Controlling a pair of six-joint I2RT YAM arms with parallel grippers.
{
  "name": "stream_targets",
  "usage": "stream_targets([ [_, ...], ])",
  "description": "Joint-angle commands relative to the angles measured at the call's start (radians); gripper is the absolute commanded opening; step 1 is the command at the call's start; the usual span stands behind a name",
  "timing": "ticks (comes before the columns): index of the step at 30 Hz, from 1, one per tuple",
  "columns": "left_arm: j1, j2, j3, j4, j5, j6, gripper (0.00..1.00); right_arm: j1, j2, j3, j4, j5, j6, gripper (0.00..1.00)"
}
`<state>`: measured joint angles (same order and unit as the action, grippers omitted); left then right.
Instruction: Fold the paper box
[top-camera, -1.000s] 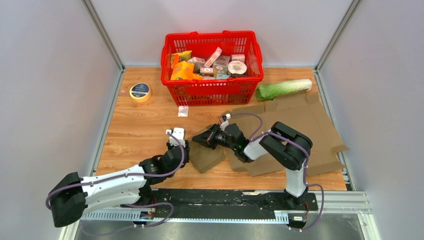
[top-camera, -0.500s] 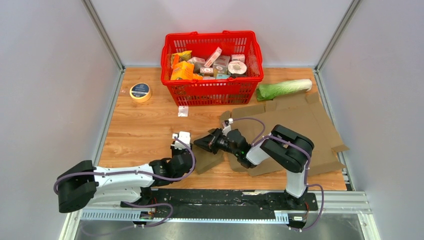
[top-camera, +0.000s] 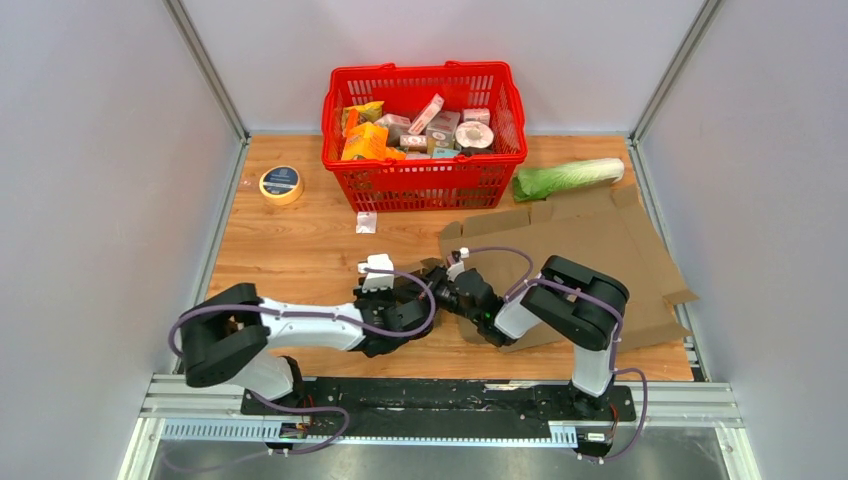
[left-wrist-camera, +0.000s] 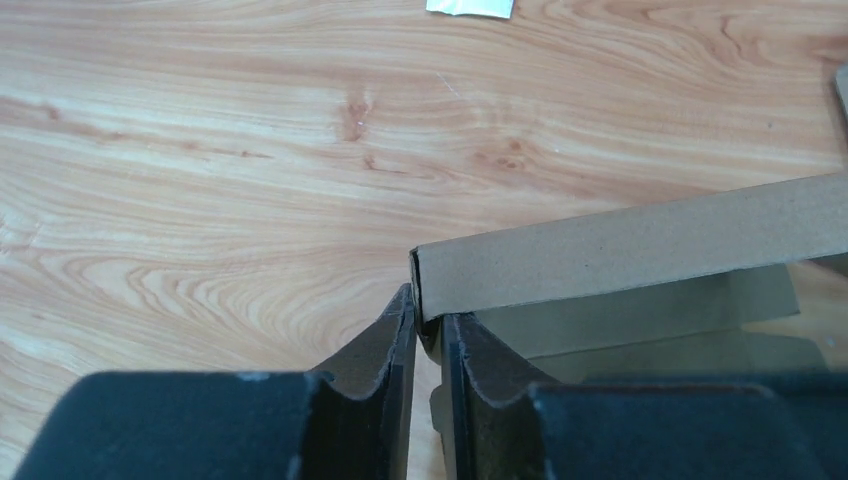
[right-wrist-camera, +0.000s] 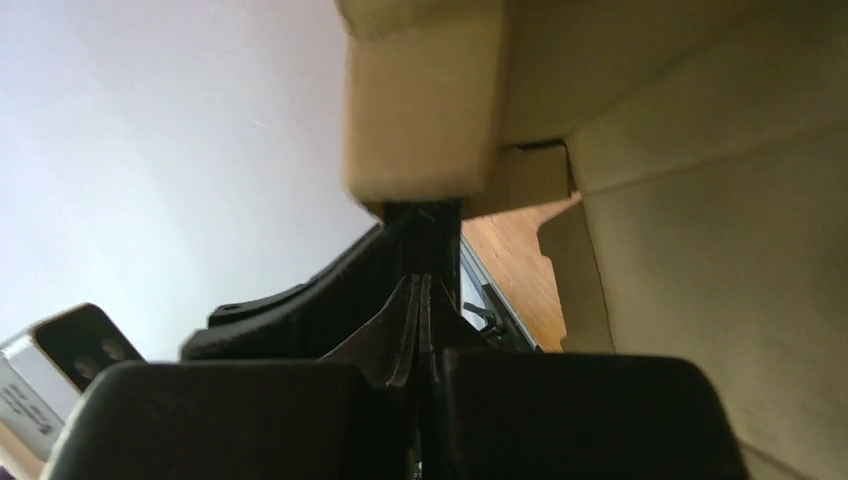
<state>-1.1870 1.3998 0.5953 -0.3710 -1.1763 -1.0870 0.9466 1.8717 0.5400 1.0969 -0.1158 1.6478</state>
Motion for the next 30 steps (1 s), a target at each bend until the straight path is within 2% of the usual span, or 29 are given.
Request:
stream_targets([
  [1, 0.001, 0.114, 0.107, -0.344, -0.106, -0.367, 0.12, 0.023, -0.043, -0.038, 0.025, 0.077, 0.061, 0.0],
  [4, 0.001, 0.104, 0.063, -0.213, -0.085, -0.279, 0.0, 0.017, -0.054, -0.035, -0.02, 0.061, 0.037, 0.0],
  [5, 0.001, 0.093, 0.038, -0.147, -0.066, -0.18, 0.0, 0.018, -0.054, -0.037, -0.025, 0.058, 0.033, 0.0],
  [7, 0.001, 0.05, -0.046, 0.039, -0.053, -0.105, 0.0, 0.017, -0.071, -0.04, -0.026, 0.051, 0.018, 0.0],
  [8, 0.001, 0.032, -0.075, 0.106, -0.028, -0.009, 0.0, 0.017, -0.086, -0.044, -0.052, 0.048, 0.003, 0.02],
  [9, 0.003, -0.005, -0.127, 0.242, -0.011, 0.045, 0.0, 0.012, -0.106, -0.051, -0.083, 0.042, -0.017, 0.11],
  [10, 0.003, -0.022, -0.149, 0.297, 0.006, 0.089, 0.0, -0.002, -0.164, -0.046, -0.135, 0.022, -0.087, 0.16],
  [11, 0.001, -0.037, -0.167, 0.364, 0.035, 0.148, 0.0, -0.012, -0.193, -0.034, -0.279, 0.006, -0.138, 0.24],
  [12, 0.003, -0.068, -0.192, 0.366, 0.046, 0.16, 0.0, -0.022, -0.221, 0.004, -0.375, -0.01, -0.185, 0.41],
  [13, 0.001, -0.079, -0.198, 0.366, 0.055, 0.167, 0.0, -0.031, -0.256, 0.029, -0.473, -0.019, -0.233, 0.49],
  [14, 0.003, -0.09, -0.204, 0.366, 0.064, 0.164, 0.0, -0.035, -0.305, 0.047, -0.623, -0.019, -0.297, 0.54],
  [15, 0.001, -0.108, -0.215, 0.366, 0.067, 0.159, 0.0, -0.037, -0.33, 0.058, -0.673, -0.016, -0.322, 0.6],
  [17, 0.001, -0.123, -0.229, 0.392, 0.078, 0.163, 0.0, -0.037, -0.379, 0.101, -0.803, 0.013, -0.339, 0.66],
  [23, 0.001, -0.156, -0.241, 0.394, 0.075, 0.194, 0.0, -0.052, -0.361, 0.284, -1.015, -0.005, -0.353, 0.7],
  [26, 0.001, -0.163, -0.229, 0.386, 0.076, 0.205, 0.0, -0.063, -0.309, 0.31, -1.0, -0.041, -0.309, 0.67],
  [30, 0.003, -0.156, -0.209, 0.377, 0.076, 0.211, 0.0, -0.065, -0.269, 0.33, -0.976, -0.039, -0.289, 0.54],
])
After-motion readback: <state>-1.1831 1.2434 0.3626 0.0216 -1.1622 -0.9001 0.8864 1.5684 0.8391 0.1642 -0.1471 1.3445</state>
